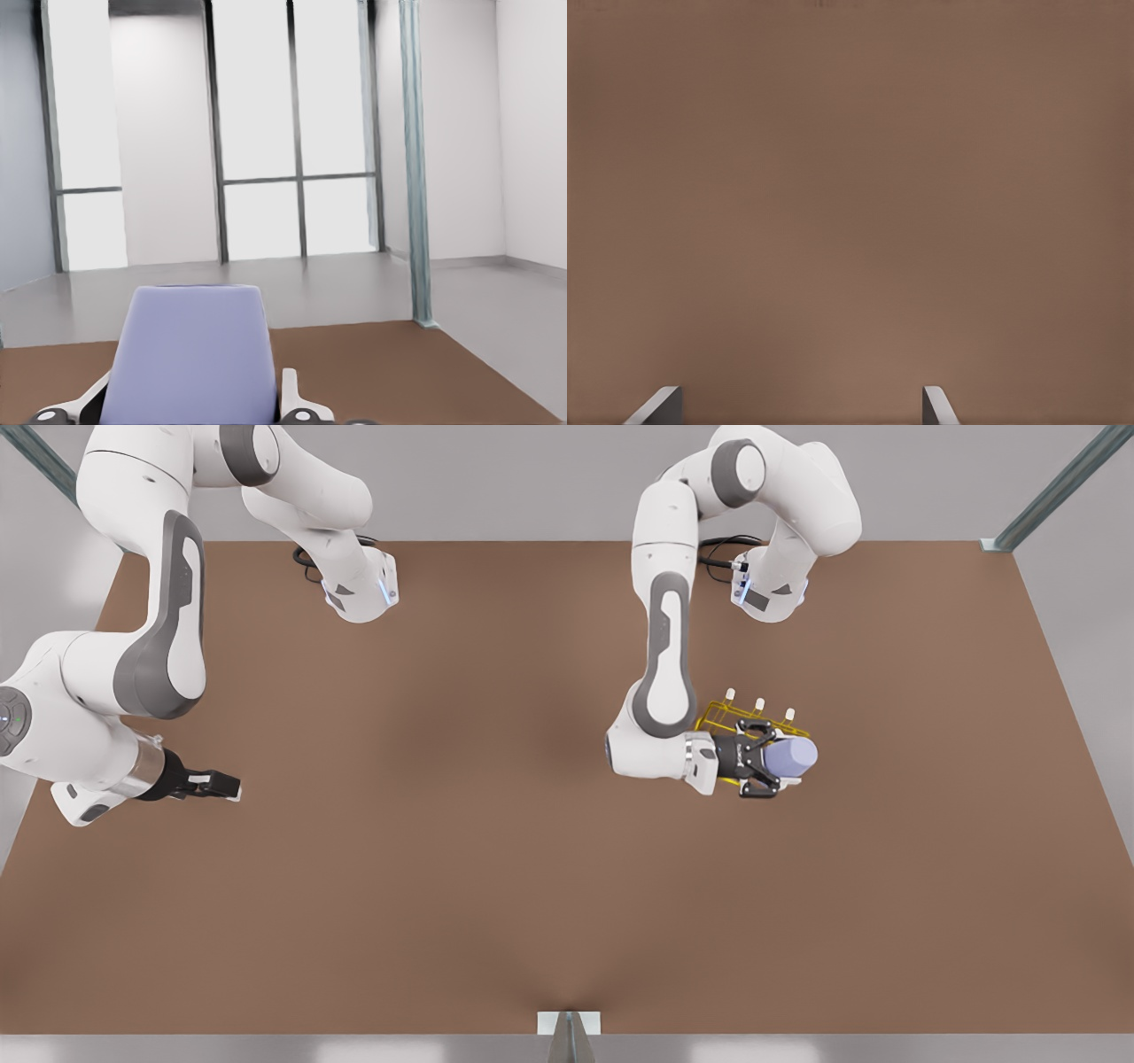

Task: Place the cup on the cup holder

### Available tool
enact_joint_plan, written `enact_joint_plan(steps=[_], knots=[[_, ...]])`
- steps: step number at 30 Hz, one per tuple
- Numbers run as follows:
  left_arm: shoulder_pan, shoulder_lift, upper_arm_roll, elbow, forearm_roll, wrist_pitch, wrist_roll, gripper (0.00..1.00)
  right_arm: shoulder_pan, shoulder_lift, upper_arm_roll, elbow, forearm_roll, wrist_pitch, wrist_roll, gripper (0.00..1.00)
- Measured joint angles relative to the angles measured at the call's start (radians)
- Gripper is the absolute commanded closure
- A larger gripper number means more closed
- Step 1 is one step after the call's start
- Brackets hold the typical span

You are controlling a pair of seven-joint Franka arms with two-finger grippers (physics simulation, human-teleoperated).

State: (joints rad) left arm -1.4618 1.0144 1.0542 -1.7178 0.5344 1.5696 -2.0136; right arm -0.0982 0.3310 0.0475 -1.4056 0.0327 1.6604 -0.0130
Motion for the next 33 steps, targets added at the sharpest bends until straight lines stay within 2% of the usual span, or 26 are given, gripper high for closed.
enact_joint_plan(steps=[4,16,33], knots=[[-0.061,0.014,-0.001,-0.046,-0.026,0.000,-0.023,0.19,-0.001,0.000,0.000,0.000,0.000,0.001,0.000,0.00],[-0.027,0.062,-0.005,-0.036,-0.077,0.055,-0.099,0.19,-0.003,0.000,0.001,0.000,0.001,0.003,0.001,0.00],[-0.038,0.064,-0.011,-0.079,-0.083,0.071,-0.174,0.19,-0.004,0.000,0.000,0.000,0.001,0.003,0.002,0.00]])
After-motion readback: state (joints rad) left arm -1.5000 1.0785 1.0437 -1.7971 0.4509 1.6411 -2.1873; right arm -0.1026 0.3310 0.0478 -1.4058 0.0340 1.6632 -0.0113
